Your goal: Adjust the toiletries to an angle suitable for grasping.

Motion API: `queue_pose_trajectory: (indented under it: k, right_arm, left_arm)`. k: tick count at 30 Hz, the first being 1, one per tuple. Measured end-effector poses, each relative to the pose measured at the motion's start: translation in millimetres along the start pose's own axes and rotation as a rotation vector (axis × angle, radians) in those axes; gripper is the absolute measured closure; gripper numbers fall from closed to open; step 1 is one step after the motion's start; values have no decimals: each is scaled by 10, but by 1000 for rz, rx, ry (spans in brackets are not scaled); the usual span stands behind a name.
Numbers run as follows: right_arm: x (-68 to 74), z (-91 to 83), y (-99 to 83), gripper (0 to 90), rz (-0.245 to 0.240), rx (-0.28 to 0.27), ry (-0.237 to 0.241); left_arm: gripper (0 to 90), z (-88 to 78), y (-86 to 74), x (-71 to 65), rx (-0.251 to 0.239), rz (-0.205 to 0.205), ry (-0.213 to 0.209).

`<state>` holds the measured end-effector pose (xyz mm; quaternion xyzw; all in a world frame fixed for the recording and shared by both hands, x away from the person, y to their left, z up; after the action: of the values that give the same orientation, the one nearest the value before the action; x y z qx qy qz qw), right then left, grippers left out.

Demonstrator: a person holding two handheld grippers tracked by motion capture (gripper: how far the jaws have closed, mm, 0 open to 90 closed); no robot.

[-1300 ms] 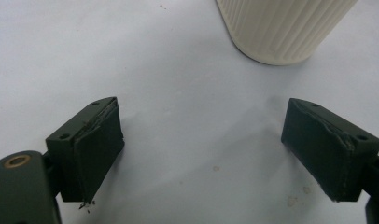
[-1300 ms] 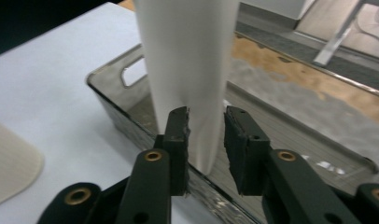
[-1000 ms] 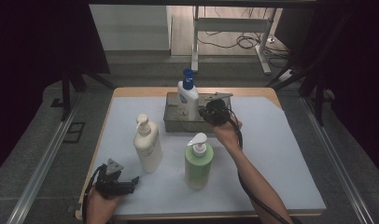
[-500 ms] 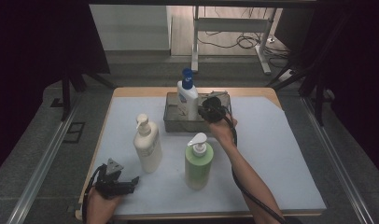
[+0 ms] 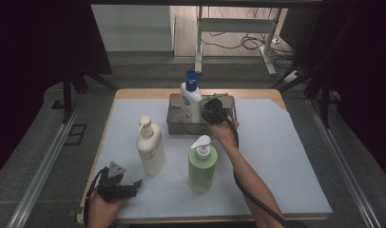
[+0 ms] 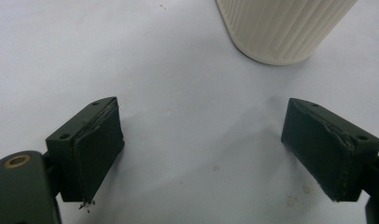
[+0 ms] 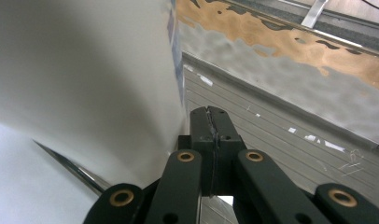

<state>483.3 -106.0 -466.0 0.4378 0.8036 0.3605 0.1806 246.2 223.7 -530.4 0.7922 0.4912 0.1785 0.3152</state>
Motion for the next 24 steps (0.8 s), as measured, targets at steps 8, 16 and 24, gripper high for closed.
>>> queue_pose_trajectory:
  k: [8,16,24]
  right_arm:
    - [6,35,-14,897,5,12,-1]
    - [35,57,-9,896,1,20,5]
    - [92,76,18,896,-12,23,23]
  left_arm:
    - [122,0,0,0,0,0,0]
    - [122,0,0,0,0,0,0]
    - [122,0,0,-1,0,0,0]
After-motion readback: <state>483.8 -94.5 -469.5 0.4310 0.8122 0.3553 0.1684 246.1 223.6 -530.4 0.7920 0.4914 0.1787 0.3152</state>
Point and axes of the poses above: each handheld gripper's, and its own axes: z roughly forward along the jaws, y roughly out of its top, x roughly to its left, the point moved 1 cm from there along z, roughly forward along the jaws
